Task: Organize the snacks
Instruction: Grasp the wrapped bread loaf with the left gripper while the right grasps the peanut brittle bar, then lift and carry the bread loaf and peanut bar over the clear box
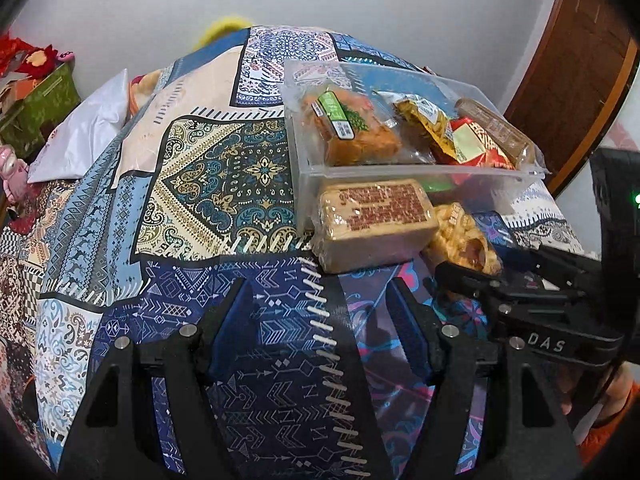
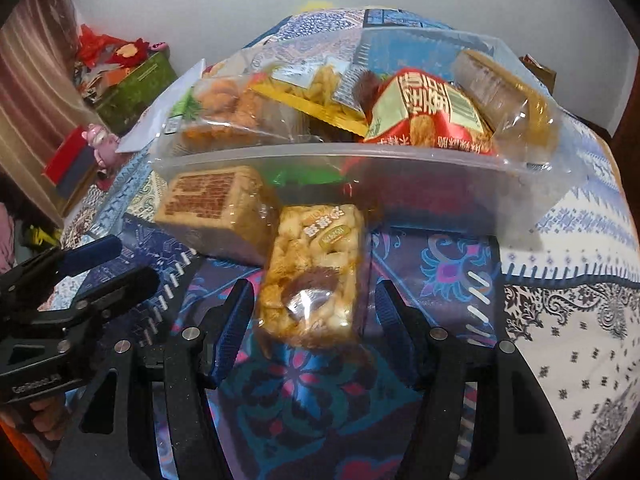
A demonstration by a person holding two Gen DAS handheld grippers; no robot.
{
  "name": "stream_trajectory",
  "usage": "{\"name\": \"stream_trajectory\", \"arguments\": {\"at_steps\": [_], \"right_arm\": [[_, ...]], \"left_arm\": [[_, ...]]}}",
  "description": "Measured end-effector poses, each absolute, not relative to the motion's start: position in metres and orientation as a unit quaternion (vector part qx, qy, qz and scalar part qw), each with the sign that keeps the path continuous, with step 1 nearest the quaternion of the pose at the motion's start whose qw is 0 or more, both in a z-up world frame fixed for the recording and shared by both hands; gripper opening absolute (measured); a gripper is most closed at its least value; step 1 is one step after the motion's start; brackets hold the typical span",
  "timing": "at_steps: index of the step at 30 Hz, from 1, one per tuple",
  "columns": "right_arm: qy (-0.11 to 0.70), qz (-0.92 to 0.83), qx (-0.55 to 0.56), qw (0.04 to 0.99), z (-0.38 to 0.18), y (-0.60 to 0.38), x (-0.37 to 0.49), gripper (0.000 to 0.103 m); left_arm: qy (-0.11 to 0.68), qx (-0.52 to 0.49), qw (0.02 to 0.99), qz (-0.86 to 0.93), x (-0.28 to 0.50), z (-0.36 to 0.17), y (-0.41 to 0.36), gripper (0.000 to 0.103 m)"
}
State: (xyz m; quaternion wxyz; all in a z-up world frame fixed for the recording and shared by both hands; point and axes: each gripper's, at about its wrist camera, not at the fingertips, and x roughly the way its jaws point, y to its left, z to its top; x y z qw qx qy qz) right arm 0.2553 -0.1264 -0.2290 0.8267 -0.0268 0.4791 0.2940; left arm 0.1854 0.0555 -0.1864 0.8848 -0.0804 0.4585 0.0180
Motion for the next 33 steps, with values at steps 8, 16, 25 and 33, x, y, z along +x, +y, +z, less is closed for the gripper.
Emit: {"name": "stream_trajectory", "arguments": {"at_steps": [8,16,25,33], "right_arm": [[0.467,0.303,-0.008,0.831,-0.222,-0.149,0.251,0.045],[0.457,0.292,0.013,0.840,-0.219,-0.182,0.248,0.045],[0.451,0.290,0.028,0.844,-0.215,-0.197,0.246,0.045],[0.444,0.289,0.028,0.848,-0.209,-0.197,0.242,0.045]], "left_arm": [[0.447,-0.081,0.891,0.004,0.202,-0.177,0.038,0.074],[0.454,-0.068,0.889,0.006,0.226,-0.185,0.020,0.083],[0.468,-0.096,0.878,0.040,0.251,-0.201,0.024,0.083],[0.457,-0.097,0.884,0.037,0.243,-0.199,0.024,0.080]]}}
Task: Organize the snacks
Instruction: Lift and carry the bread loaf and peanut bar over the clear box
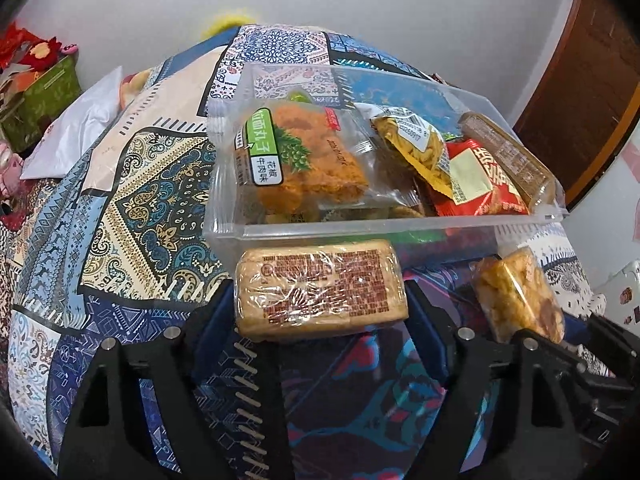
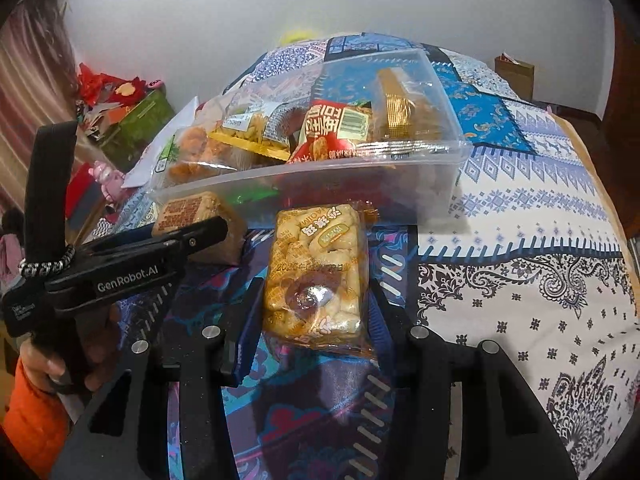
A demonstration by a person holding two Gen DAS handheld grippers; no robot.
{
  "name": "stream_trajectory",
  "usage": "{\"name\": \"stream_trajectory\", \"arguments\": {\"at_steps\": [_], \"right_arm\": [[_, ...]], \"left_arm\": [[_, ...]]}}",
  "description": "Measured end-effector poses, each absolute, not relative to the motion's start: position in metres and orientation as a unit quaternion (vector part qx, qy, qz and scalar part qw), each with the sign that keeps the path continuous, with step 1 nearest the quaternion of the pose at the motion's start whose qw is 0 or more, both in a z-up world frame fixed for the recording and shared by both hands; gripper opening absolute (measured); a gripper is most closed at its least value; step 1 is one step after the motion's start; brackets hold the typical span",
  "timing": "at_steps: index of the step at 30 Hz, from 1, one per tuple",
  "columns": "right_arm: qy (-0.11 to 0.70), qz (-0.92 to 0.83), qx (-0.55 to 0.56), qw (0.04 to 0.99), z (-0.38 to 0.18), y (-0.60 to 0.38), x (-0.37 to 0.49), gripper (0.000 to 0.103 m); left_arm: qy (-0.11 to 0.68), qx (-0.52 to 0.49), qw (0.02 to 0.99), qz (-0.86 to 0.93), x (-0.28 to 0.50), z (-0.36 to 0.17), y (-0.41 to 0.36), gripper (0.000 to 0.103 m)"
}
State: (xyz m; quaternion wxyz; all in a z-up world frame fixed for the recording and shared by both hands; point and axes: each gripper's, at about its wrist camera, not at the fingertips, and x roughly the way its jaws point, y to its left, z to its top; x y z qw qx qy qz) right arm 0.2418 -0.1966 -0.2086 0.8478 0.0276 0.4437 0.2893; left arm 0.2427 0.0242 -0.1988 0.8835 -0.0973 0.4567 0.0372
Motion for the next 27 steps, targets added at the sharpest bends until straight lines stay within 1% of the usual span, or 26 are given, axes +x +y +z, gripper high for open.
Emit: {"name": "stream_trajectory", "arguments": {"at_steps": [6,17,27], "right_arm": [[0.431,0.290,0.029,0.854,-0.195,-0.196,0.237,0.045],[0.394,0.299,0.029,0.869,-0.161,-0.192,0.230,0.045],[0.357,0.300,0.038,0.884,-0.133,-0.184,0.253,0.045]], "left_arm": [[0.446,-0.095,0.889,0.026,0.224,-0.185,0.023,0.079],[0.395,-0.097,0.913,0.017,0.193,-0.136,0.028,0.079],[0.349,-0.111,0.930,0.015,0.210,-0.101,0.036,0.079]]}}
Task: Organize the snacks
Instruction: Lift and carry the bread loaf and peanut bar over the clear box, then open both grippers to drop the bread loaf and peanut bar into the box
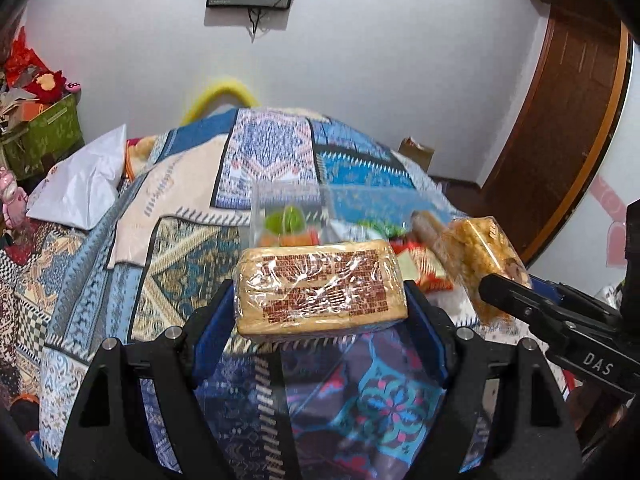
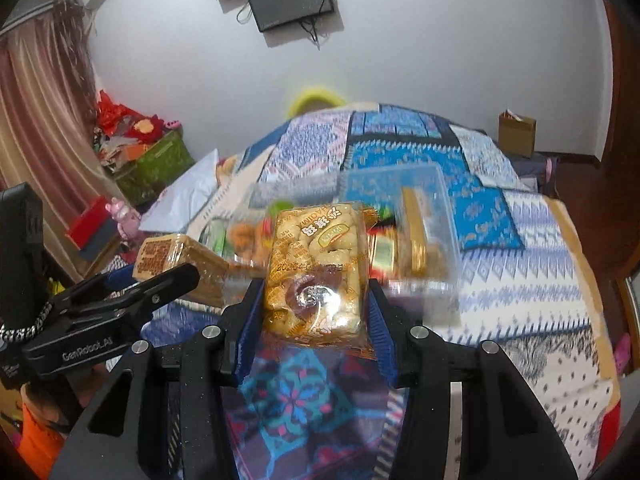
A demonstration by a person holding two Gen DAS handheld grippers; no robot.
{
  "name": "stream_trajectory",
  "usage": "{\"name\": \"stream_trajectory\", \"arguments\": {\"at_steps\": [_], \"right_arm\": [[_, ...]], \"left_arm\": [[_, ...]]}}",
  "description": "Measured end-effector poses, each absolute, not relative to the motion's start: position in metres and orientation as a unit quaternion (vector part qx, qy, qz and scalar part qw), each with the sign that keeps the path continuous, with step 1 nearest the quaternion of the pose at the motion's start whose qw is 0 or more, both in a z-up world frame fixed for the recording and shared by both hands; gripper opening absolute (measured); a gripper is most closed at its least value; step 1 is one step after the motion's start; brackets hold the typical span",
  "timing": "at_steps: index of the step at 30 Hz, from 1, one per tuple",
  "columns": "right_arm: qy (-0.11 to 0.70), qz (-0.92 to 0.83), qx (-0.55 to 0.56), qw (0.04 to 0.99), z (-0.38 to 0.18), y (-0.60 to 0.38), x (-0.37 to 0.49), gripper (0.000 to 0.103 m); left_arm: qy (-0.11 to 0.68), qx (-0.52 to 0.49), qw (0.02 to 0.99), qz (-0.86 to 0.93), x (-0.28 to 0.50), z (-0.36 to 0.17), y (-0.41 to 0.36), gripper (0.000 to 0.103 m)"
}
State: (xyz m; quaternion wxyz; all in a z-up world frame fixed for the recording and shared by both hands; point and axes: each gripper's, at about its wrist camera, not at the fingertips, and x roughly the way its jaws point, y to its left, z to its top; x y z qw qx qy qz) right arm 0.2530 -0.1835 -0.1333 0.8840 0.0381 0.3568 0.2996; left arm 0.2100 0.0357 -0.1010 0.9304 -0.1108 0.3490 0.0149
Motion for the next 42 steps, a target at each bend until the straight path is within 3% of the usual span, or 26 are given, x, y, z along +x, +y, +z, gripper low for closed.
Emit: {"name": "stream_trajectory", "arguments": {"at_steps": [10,26,34,42], "right_arm": [[0.342,0.292,0.043,0.892,-0.125,-0.170,0.294,0.045],[0.388,0.285,0.029,0.876,-0.163,-0.150,0.346,0.045],[0.390,0.281,0.022,0.877,-0.161,-0.154,0.344,0.048],[0.375,0.285,0.028,0.882,-0.141,-0.165,0.326,0.048]], "left_arm": [[0.322,-0.102,0.941,0.021,0.253,-0.087,0.037,0.079],[0.362,-0.106,0.925,0.037,0.331,-0.135,0.040,0.080],[0.383,-0.123,0.915,0.033,0.334,-0.146,0.045,0.081],[0.344,-0.085,0.935,0.029,0.297,-0.111,0.034,0.081]]}}
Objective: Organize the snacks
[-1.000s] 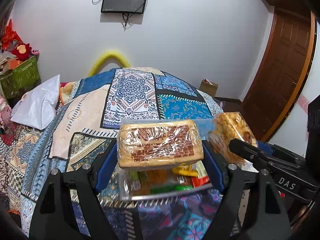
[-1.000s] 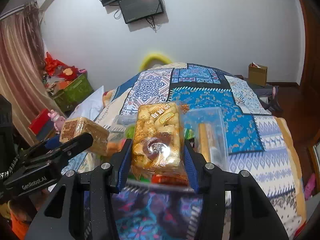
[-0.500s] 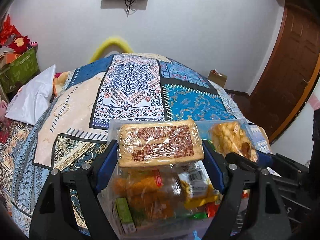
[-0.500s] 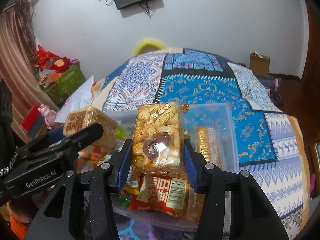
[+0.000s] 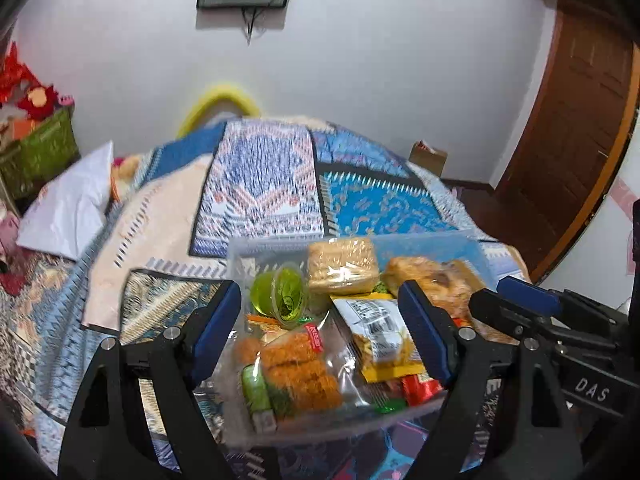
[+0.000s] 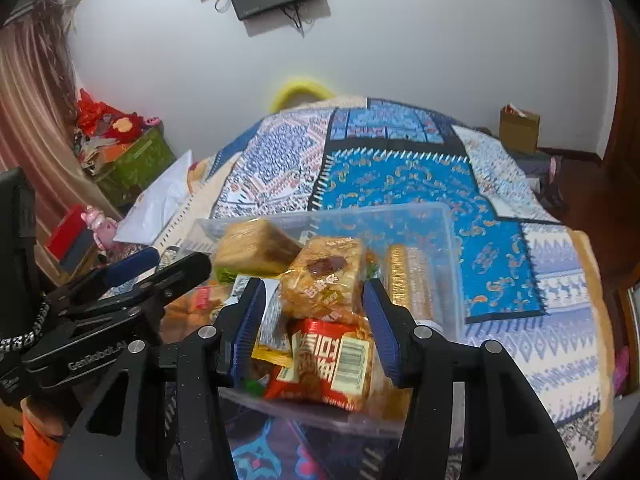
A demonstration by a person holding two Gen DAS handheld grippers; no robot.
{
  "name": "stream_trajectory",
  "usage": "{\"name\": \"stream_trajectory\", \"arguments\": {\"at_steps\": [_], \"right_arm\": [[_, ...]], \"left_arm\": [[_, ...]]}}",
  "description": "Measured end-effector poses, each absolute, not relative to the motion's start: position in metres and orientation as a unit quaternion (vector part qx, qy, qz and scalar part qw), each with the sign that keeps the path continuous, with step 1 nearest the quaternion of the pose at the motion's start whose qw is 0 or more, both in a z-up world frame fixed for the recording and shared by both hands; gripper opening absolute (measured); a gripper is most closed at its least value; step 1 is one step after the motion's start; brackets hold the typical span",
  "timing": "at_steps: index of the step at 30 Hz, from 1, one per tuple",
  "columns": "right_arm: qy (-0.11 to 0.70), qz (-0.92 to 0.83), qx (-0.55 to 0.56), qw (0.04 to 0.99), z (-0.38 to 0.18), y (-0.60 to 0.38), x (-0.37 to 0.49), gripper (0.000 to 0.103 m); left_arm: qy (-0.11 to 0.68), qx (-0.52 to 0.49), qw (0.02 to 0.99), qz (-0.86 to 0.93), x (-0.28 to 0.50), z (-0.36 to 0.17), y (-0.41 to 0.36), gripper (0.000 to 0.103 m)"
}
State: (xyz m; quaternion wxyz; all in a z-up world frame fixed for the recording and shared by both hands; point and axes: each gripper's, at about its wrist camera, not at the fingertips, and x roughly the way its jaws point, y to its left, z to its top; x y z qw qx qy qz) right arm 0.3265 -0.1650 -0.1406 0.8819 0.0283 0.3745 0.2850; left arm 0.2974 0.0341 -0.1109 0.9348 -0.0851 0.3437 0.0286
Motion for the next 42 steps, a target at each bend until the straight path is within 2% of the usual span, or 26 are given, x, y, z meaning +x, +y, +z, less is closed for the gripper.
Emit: {"name": "stream_trajectory", "arguments": {"at_steps": [12,16,17,22,27,42], "right_arm": [[0.270,0.293,0.026,0.917,-0.060,-0.196,0.248,0.048],[0.235,0.289,0.026,0.928,-0.039,-0.204,0.220,0.068],[0.225,0.286,0.023,0.931,-0.034,-0.206,0.213,0.069],[0.191,0.283,0.021,0.940,-0.021,-0.211,0.191,0.086],[0.170,0.276,0.028,0.946,-0.017,-0.215,0.179,0.099],[0.163,0.270,0.023,0.949,-0.021,-0.218,0.165,0.102]], "left_arm": [[0.218,-0.057,0.974,0.016,0.188,-0.017,0.026,0.081],[0.181,-0.045,0.982,0.012,0.154,0.004,0.020,0.096],[0.171,-0.042,0.984,0.011,0.145,0.009,0.018,0.098],[0.147,-0.039,0.988,0.006,0.121,0.023,0.015,0.101],[0.143,-0.046,0.989,0.002,0.109,0.026,0.015,0.102],[0.145,-0.048,0.988,0.001,0.099,0.025,0.013,0.102]]}}
